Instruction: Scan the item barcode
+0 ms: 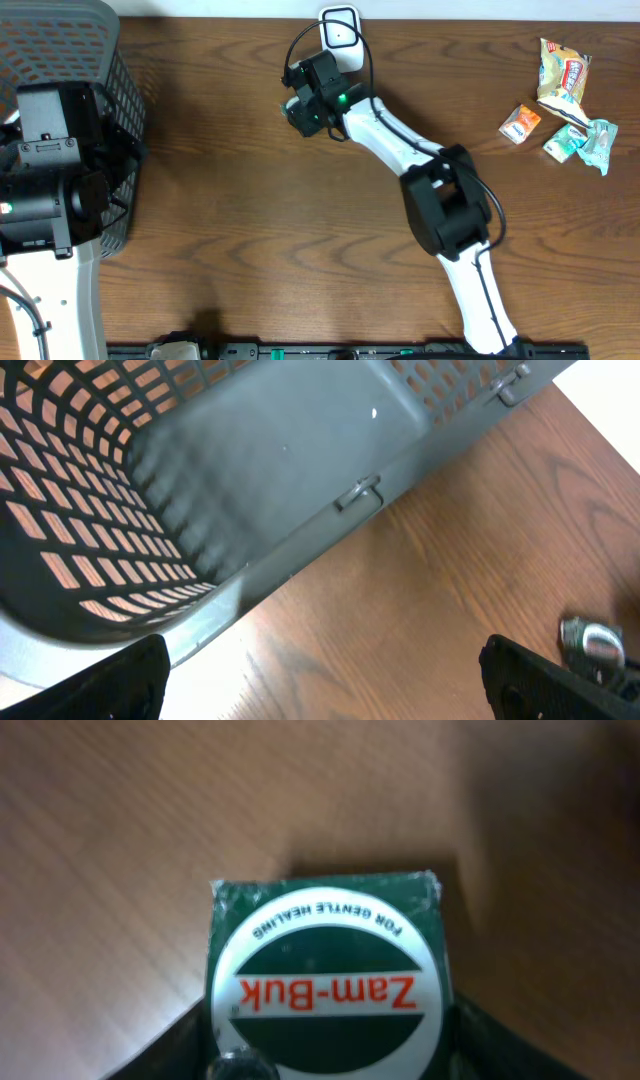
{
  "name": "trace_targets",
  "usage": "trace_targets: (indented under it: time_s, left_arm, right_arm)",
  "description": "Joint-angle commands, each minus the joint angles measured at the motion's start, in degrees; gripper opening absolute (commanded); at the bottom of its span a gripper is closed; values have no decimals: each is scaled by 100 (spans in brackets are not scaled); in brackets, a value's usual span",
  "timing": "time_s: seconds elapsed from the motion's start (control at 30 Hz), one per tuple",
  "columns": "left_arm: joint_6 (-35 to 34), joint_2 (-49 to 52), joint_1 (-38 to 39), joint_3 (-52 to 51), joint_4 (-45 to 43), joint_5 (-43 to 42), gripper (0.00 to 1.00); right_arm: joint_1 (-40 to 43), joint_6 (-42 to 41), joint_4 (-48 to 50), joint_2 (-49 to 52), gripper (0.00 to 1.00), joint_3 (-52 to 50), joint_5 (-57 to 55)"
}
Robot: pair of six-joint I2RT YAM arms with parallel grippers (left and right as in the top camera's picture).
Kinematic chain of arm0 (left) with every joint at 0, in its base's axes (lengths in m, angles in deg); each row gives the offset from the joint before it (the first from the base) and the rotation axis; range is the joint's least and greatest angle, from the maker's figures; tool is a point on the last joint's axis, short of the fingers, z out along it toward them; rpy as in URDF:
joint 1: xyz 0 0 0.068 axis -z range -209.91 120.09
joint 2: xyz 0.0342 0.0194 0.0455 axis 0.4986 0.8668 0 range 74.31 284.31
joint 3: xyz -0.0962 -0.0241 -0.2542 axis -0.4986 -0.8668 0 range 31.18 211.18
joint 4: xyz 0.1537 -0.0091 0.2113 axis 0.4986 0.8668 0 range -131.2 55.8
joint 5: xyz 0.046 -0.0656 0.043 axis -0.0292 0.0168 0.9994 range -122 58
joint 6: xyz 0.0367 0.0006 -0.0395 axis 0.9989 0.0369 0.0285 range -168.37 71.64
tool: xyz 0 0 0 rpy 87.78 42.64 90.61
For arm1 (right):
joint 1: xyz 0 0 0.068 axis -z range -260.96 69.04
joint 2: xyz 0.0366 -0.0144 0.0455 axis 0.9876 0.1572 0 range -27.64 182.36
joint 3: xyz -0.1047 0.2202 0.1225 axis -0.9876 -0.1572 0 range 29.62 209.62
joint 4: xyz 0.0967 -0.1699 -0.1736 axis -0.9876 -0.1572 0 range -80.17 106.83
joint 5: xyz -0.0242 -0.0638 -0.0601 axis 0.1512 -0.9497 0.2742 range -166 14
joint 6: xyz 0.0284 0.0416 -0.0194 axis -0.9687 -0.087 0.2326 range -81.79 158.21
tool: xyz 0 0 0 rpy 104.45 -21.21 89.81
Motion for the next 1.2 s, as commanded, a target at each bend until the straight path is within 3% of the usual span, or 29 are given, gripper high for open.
trace_targets:
  time_s: [0.0, 0.23, 0.4, 0.57, 0.67, 0.83, 1.1, 1.17]
  left_arm:
    - [-72, 4, -28, -31, 15, 57, 98]
    - [-72, 4, -28, -31, 15, 57, 98]
    - [-74, 4, -28, -31, 15, 57, 98]
    - [-72, 4, -28, -31, 15, 57, 98]
    - [-74, 4, -28, -31, 15, 57, 98]
    - [-72, 4, -28, -31, 15, 57, 98]
    - [-72, 4, -28, -31, 15, 57, 98]
    - [-72, 4, -28, -31, 15, 57, 98]
  right_arm:
    - [35, 540, -903, -640, 63, -7, -138]
    - [181, 667, -2524, -933, 62, -7, -2048]
    - [164, 17, -2750, -1008, 63, -7, -1335]
    - [-2, -815, -2269, -1071, 51, -7, -411]
    - [-155, -2127, -1412, -1102, 30, -7, -247]
    - [-393, -2485, -151, -946, 22, -20, -190]
    - [-588, -2319, 48, -146, 27, -20, -1235]
    - [-529, -1711, -50, -96, 37, -20, -1207]
